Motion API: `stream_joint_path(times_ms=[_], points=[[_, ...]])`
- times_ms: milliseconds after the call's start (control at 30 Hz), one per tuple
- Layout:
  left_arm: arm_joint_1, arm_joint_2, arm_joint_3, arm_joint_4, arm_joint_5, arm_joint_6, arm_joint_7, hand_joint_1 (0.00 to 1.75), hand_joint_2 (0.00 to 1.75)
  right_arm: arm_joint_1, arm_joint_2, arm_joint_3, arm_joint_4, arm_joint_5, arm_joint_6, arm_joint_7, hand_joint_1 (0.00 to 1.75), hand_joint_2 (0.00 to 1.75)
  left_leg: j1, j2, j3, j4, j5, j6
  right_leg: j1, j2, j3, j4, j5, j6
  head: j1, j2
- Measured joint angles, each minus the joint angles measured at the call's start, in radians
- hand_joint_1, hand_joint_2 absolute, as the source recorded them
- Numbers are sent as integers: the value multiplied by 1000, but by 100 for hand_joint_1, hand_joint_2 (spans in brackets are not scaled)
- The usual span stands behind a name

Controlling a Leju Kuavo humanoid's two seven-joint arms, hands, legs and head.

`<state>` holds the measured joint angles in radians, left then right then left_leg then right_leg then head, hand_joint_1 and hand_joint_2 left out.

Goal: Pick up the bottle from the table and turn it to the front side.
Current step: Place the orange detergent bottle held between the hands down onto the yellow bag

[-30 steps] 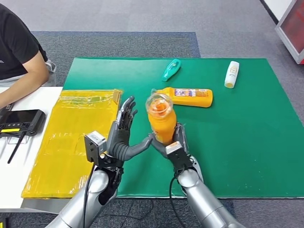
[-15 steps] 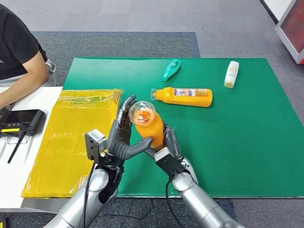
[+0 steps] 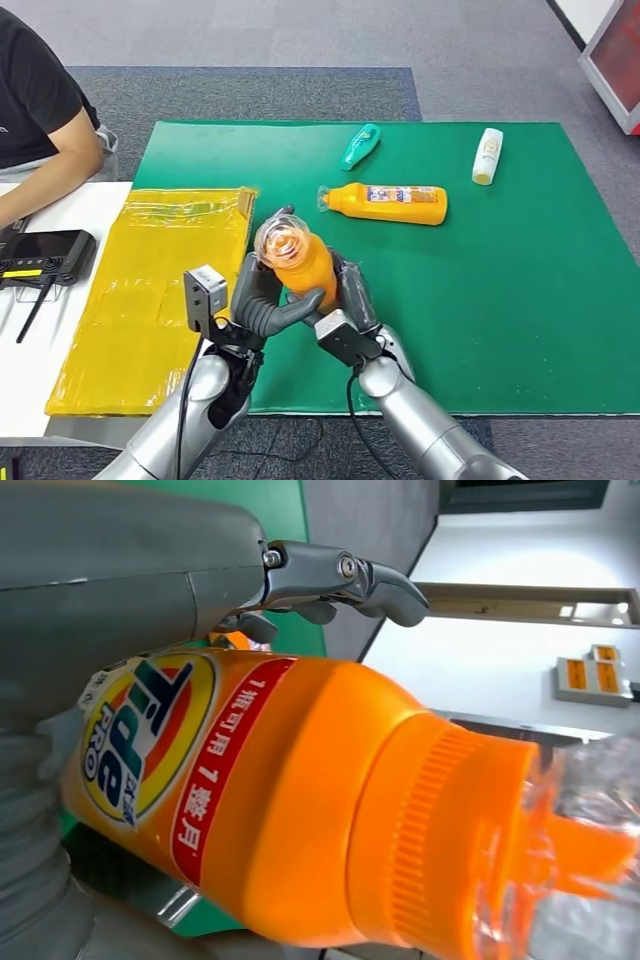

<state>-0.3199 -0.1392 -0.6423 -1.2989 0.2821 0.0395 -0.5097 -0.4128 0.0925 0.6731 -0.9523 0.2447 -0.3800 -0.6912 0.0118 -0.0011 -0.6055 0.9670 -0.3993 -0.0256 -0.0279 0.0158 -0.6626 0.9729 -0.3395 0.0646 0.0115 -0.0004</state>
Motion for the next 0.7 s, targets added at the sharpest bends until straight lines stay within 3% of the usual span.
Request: stream_joint_path(times_ms=[433, 567, 700], points=[[-3, 0, 1, 21, 13, -17, 24, 0, 175, -11, -15, -1, 8, 122, -63, 0, 175, 175, 0, 0, -1, 0, 0, 0, 0, 0, -1, 0, 0, 0, 0, 0], [-6, 0, 1, 24, 0, -7, 23, 168, 175, -11, -19, -1, 8, 130, -71, 0, 175, 175, 0, 0, -1, 0, 1, 0, 0, 0, -1, 0, 1, 0, 0, 0], [-10, -1, 0, 25, -12, -3, 16, 175, 175, -8, -22, -1, 7, 133, -72, 2, 175, 175, 0, 0, -1, 0, 1, -1, 0, 0, -1, 0, 1, 0, 0, 0]])
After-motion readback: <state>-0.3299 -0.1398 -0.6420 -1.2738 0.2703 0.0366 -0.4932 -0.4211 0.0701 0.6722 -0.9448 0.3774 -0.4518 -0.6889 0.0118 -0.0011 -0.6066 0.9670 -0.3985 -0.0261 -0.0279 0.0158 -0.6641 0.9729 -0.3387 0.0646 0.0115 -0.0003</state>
